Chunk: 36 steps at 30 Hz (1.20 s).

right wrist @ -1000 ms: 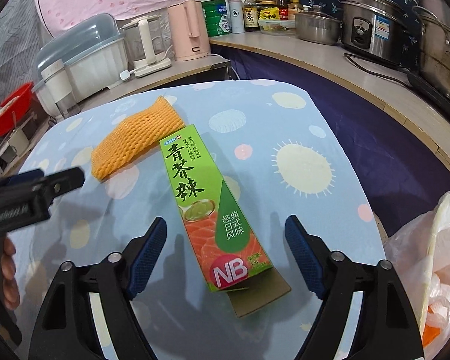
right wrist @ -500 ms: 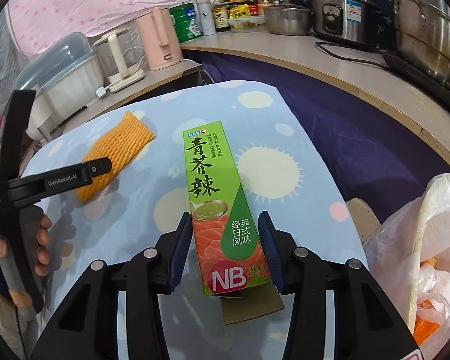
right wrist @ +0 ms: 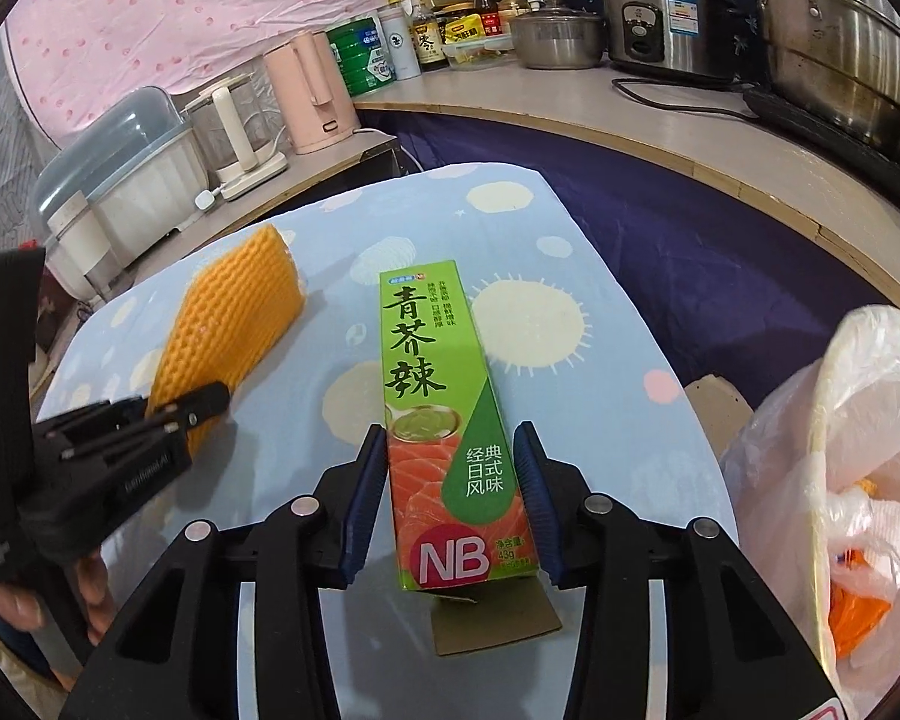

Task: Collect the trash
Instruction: 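Lift the foam net and green NB box and carry both over the bin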

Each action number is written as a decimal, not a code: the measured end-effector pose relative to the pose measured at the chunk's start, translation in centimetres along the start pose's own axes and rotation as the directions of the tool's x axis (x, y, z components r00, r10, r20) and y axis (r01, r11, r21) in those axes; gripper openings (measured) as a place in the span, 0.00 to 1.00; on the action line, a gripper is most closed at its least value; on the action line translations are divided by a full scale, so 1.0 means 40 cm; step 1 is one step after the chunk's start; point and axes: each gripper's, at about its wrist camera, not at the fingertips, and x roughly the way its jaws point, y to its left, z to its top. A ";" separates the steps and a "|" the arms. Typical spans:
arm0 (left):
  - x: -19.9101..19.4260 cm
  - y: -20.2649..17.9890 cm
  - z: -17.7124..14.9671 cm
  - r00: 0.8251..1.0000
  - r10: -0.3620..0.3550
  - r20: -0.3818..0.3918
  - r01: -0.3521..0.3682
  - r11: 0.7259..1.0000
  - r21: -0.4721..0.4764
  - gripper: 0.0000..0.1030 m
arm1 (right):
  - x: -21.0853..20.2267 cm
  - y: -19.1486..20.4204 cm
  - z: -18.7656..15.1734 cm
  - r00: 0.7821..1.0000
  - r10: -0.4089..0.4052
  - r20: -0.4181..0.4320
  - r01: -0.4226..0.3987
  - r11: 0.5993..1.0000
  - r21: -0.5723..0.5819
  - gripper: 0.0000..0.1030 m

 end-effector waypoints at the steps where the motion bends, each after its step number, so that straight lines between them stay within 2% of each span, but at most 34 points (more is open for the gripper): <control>1: -0.010 -0.008 -0.012 1.000 -0.008 -0.006 0.008 1.000 -0.002 0.18 | -0.012 -0.002 -0.009 1.000 0.002 0.001 -0.002 1.000 0.005 0.39; 11: -0.113 -0.099 -0.142 0.994 -0.082 -0.071 0.081 0.997 -0.014 0.18 | -0.127 -0.038 -0.105 1.000 0.021 0.000 -0.021 0.998 0.052 0.38; 20: -0.217 -0.170 -0.236 0.988 -0.136 -0.079 0.134 0.990 -0.040 0.18 | -0.249 -0.076 -0.177 0.999 0.024 0.030 -0.026 0.997 0.069 0.36; 25: -0.267 -0.200 -0.259 0.983 -0.169 -0.073 0.164 0.984 -0.069 0.18 | -0.315 -0.097 -0.197 0.998 0.030 0.059 -0.035 0.996 0.079 0.36; 36: -0.360 -0.281 -0.276 0.982 -0.182 -0.042 0.180 0.983 -0.038 0.18 | -0.432 -0.154 -0.218 0.991 0.027 0.133 -0.042 0.993 0.112 0.36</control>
